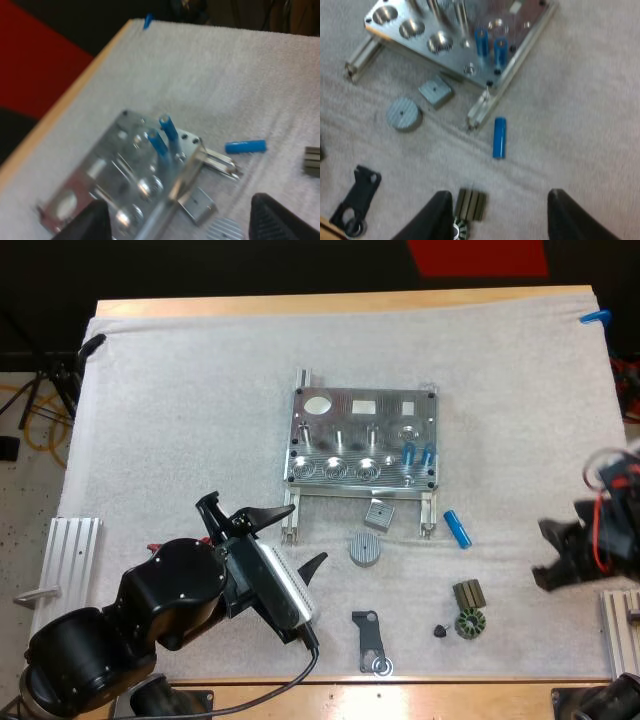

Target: Load cells from right to left

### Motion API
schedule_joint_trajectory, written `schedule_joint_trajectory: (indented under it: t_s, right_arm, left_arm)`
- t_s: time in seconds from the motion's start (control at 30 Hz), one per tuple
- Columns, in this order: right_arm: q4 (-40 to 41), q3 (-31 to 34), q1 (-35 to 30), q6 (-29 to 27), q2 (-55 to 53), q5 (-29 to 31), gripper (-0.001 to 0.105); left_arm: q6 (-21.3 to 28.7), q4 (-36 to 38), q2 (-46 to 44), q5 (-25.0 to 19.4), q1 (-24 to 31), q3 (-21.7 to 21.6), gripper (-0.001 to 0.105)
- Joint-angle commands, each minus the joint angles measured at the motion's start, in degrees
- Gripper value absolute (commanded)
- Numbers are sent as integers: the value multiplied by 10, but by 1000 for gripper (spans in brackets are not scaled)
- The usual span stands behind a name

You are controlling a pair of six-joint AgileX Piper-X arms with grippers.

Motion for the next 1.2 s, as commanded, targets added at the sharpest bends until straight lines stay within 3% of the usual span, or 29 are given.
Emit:
schedule_joint_trajectory:
  t_s: [0.0, 0.1, 0.33, 0.53, 0.73, 0.9, 1.07, 1.17]
  right_arm:
    - [13, 23, 0, 8, -23, -6, 43]
    - [13, 66, 0, 22, -67, -12, 43]
    - [12, 124, 0, 38, -141, -31, 45]
    - [12, 135, 0, 85, -174, -31, 58]
    - [12, 135, 0, 144, -178, -31, 58]
    - [7, 143, 0, 181, -178, -27, 58]
    - [-20, 191, 0, 190, -176, -25, 58]
    - [-81, 241, 0, 187, -172, -18, 58]
  left_arm:
    - [21, -17, 7, 2, -2, -2, 58]
    - [37, -33, 21, 15, -2, -2, 58]
    - [37, -48, 83, 106, -2, -2, 58]
    - [87, -77, 139, 123, -2, -2, 58]
    - [166, -95, 180, 130, -2, -2, 58]
    - [191, -98, 203, 130, -2, -2, 58]
    - [214, -110, 224, 128, 0, -2, 58]
    - [213, -116, 230, 128, 0, -2, 58]
